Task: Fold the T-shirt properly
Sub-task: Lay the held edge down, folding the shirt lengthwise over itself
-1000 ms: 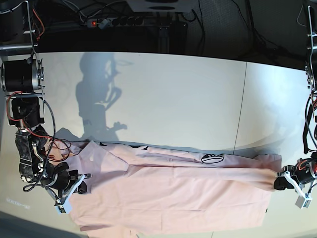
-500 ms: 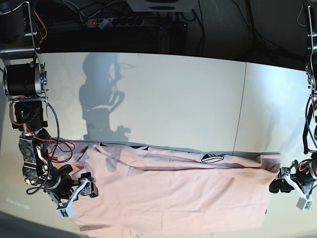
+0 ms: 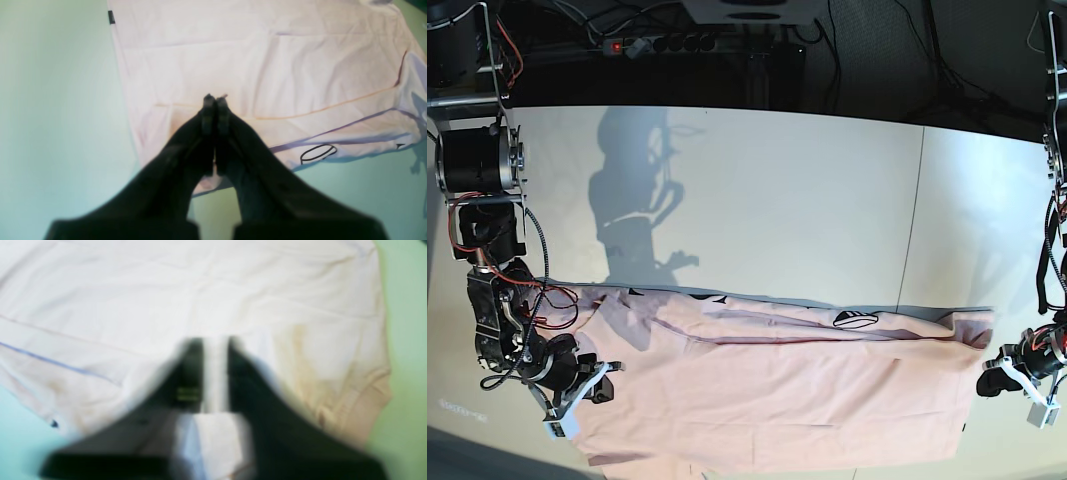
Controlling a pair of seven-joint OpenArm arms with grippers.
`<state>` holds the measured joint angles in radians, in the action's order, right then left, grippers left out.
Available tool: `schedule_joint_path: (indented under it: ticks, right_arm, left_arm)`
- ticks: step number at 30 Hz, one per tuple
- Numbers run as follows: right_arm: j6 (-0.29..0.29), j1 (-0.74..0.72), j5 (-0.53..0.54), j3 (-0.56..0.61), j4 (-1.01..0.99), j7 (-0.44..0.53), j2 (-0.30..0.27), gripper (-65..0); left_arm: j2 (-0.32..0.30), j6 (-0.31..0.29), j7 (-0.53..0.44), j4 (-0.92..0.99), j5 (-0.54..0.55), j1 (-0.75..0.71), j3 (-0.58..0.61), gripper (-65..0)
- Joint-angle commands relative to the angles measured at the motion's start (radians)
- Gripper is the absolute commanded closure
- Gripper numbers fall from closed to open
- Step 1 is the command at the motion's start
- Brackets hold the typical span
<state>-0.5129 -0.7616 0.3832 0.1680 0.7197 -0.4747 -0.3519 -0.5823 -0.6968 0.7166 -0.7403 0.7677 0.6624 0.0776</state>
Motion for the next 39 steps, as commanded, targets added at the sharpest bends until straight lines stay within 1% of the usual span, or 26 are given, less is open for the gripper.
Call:
schedule_joint_path:
  ticks: [1, 3, 6, 9, 11, 13, 16, 19, 21, 23, 29, 31, 34, 35, 39]
  right_arm:
    - [-0.067, -0.033, -0.015, -0.007, 0.013, 0.023, -0.011, 0.0]
    - [-0.066, -0.027, -0.043, -0.007, 0.013, 0.026, -0.011, 0.0]
    - [-0.066, -0.016, -0.044, -0.007, 0.005, 0.026, -0.011, 0.0]
    - [-0.062, 0.0, -0.065, -0.007, -0.003, 0.026, -0.011, 0.0]
    - [-0.051, 0.012, -0.09, -0.007, -0.016, 0.026, -0.011, 0.0]
    - [-0.039, 0.014, -0.095, -0.007, -0.054, 0.027, -0.011, 0.0]
    - [-0.013, 0.014, -0.095, -0.007, -0.123, 0.031, -0.011, 0.0]
    - [-0.014, 0.018, -0.095, -0.007, -0.186, 0.032, -0.013, 0.0]
    - [-0.014, 0.029, -0.096, -0.007, -0.208, 0.049, -0.014, 0.0]
    - [-0.014, 0.046, -0.095, -0.007, -0.21, 0.06, -0.013, 0.0]
    - [-0.015, 0.085, -0.084, -0.007, -0.208, 0.047, -0.013, 0.0]
    - [-0.015, 0.095, -0.075, -0.007, -0.199, 0.015, -0.014, 0.0]
    - [-0.015, 0.116, -0.016, -0.008, -0.171, -0.051, -0.021, 0.0]
    - [-0.015, 0.128, 0.002, -0.013, -0.151, -0.068, -0.026, 0.0]
    - [-0.018, 0.208, 0.068, -0.068, -0.032, -0.145, -0.045, 0.0]
  left_arm:
    - [0.001, -0.001, -0.018, -0.013, 0.014, 0.033, -0.004, 0.0]
    - [0.029, -0.001, -0.021, -0.013, -0.02, 0.032, -0.004, 0.0]
    - [0.087, -0.001, -0.064, -0.013, -0.153, 0.029, -0.004, 0.0]
    - [0.128, -0.001, -0.071, -0.013, -0.219, 0.027, -0.004, 0.0]
    - [0.142, 0.052, -0.083, -0.007, -0.291, 0.024, -0.004, 0.0]
    - [0.145, 0.088, -0.101, 0.024, -0.333, 0.024, -0.004, 0.0]
    - [0.15, 0.111, -0.116, 0.103, -0.367, 0.024, -0.004, 0.0]
    - [0.167, 0.124, -0.142, 0.179, -0.442, 0.024, -0.004, 0.0]
    - [0.174, 0.146, -0.151, 0.208, -0.477, 0.024, -0.004, 0.0]
    - [0.174, 0.163, -0.153, 0.219, -0.49, 0.024, -0.004, 0.0]
    - [0.155, 0.162, -0.127, 0.219, -0.51, 0.023, -0.004, 0.0]
    - [0.145, 0.153, -0.105, 0.219, -0.51, 0.021, -0.004, 0.0]
    - [0.127, 0.119, -0.066, 0.217, -0.502, 0.019, -0.004, 0.0]
    - [0.123, 0.107, -0.045, 0.212, -0.486, 0.018, -0.004, 0.0]
    - [0.105, 0.097, 0.024, 0.181, -0.411, 0.01, -0.004, 0.0]
